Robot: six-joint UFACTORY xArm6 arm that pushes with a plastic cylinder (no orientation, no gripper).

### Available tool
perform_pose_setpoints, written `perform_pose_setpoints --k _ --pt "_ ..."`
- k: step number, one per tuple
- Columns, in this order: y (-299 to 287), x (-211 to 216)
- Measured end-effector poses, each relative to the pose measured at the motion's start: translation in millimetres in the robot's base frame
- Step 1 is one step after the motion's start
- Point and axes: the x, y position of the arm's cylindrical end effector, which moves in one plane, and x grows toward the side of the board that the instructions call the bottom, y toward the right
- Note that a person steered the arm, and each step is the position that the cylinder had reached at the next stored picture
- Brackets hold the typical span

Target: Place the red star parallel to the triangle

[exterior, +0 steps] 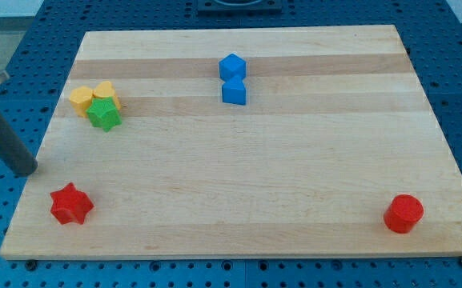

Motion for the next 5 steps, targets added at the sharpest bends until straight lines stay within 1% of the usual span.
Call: perform_pose_setpoints --k 1,4,5 --pt "0.0 6.0" --pt "0.3 -0.1" --pt "8.0 14.0"
